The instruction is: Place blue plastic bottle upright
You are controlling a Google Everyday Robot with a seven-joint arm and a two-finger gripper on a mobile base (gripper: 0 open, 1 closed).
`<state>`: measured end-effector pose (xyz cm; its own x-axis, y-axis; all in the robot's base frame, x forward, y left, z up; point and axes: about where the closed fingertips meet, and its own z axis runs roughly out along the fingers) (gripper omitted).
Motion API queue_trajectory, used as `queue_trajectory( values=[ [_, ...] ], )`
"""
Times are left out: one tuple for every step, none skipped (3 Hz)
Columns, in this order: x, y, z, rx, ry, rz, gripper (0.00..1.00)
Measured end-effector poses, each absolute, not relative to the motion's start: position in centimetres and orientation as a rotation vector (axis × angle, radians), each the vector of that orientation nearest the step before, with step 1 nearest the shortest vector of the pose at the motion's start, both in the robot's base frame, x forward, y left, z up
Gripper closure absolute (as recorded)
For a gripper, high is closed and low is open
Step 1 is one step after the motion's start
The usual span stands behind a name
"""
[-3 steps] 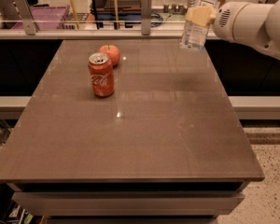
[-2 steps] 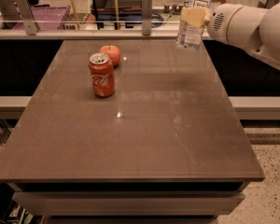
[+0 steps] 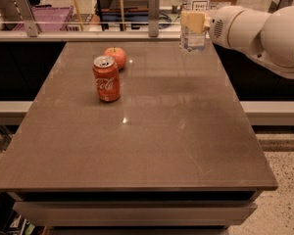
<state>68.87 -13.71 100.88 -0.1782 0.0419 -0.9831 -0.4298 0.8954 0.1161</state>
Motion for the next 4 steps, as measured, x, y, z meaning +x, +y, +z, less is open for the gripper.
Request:
queue_trajectory(
  values=[
    [69.7, -13.4, 100.5, -0.384, 1.666, 0.439, 1.00],
    [70.6, -13.3, 100.4, -0.443, 1.628, 0.461, 1.00],
    [71.5, -13.1, 100.1, -0.517, 1.583, 0.484, 1.00],
    [72.5, -12.9, 99.5, -0.596, 1.546, 0.505, 1.00]
  ],
)
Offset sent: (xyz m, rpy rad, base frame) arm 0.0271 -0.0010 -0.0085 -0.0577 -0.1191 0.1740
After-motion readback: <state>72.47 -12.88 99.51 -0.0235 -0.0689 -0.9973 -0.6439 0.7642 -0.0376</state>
